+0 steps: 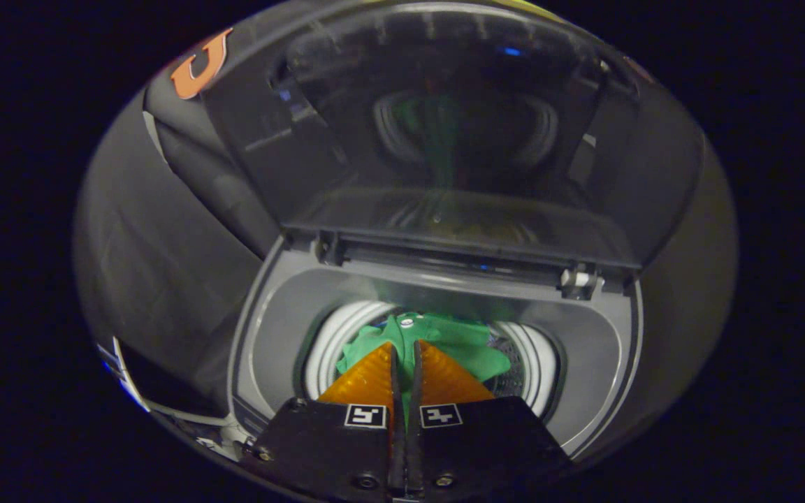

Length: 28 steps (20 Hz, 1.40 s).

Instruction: Put the clothes into the washing machine and then close the washing machine lid.

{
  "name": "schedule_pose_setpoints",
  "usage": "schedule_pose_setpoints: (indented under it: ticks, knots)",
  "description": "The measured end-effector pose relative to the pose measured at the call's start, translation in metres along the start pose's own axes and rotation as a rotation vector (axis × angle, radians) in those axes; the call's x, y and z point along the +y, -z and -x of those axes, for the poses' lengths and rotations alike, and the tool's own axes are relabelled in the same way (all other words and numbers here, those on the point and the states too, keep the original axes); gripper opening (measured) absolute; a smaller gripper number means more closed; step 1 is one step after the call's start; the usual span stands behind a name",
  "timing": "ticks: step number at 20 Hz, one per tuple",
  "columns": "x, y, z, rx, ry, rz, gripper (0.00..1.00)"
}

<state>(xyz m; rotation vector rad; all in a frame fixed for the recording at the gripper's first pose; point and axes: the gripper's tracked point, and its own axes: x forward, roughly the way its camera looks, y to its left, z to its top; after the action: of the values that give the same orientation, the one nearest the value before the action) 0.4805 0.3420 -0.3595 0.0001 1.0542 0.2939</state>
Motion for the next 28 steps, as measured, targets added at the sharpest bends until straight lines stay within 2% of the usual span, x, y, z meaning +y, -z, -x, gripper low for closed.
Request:
schedule_pose_setpoints:
  ticks: [7,15,18,20,21,24,28]
  knots:
    - [-0.015,0.04,-0.023,0.113,0.051,-0.039,0.05]
    - [-0.017,0.044,-0.027,0.132,0.063,-0.039,0.05]
    - [-0.014,0.053,-0.031,0.169,0.041,-0.038,0.07]
    - [-0.015,0.068,-0.027,0.267,0.046,-0.019,0.69]
    - [-0.013,0.064,-0.025,0.254,0.041,-0.013,1.0]
    - [-0.018,0.054,-0.021,0.196,0.082,0.021,0.99]
    - [-0.009,0.031,0.003,0.105,0.053,0.085,0.99]
